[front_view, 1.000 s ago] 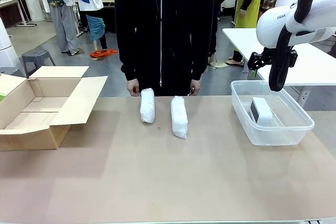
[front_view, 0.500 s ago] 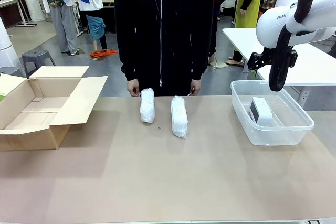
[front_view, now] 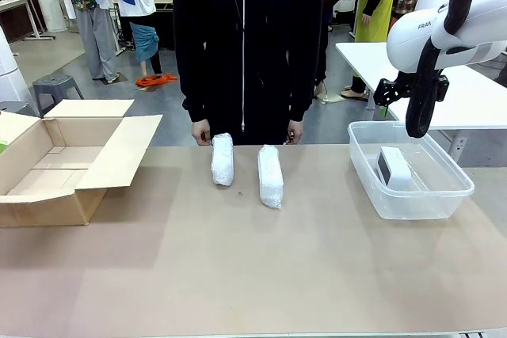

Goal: Separate and place wrapped and unwrapped clocks.
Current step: Pick up the Digital clock indicated by the person.

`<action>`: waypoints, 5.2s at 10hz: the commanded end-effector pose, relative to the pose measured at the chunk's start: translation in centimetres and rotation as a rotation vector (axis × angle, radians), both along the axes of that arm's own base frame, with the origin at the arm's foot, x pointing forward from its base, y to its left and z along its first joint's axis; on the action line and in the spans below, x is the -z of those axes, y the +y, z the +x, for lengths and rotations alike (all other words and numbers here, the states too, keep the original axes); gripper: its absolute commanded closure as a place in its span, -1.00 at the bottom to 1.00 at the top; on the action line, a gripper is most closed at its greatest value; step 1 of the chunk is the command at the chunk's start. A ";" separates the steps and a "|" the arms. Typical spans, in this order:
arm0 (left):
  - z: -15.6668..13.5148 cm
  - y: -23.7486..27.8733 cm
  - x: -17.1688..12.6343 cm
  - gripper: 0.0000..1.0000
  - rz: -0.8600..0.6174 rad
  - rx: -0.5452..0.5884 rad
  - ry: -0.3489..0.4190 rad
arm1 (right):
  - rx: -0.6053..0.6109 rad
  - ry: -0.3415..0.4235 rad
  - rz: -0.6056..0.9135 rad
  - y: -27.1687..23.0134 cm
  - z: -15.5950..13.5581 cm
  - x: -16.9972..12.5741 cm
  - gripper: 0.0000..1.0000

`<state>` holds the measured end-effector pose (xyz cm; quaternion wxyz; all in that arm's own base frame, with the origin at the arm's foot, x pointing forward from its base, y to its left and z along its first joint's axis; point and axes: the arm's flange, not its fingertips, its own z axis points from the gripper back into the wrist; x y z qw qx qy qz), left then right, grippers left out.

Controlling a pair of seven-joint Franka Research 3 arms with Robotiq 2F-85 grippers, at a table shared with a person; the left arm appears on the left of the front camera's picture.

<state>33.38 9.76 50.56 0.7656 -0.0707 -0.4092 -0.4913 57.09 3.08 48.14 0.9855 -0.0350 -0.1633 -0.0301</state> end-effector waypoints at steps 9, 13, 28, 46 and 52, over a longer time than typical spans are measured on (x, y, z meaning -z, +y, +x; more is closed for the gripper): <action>0.2 0.2 0.2 -1.00 -0.010 0.021 -0.011 | 0.001 0.001 0.000 0.0 0.0 0.1 -1.00; 0.2 0.2 0.2 -1.00 -0.010 0.021 -0.011 | -0.131 0.021 0.016 -0.7 -1.0 -0.2 -1.00; 0.2 0.2 0.2 -1.00 -0.010 0.021 -0.011 | -1.186 -0.191 0.318 -13.5 -3.3 -1.4 -1.00; 0.2 0.2 0.2 -1.00 -0.010 0.021 -0.011 | -1.274 -0.368 0.447 -17.2 -3.1 0.5 -1.00; 0.2 0.2 0.2 -1.00 -0.010 0.021 -0.011 | -1.274 -0.368 0.447 -17.2 -3.1 0.5 -1.00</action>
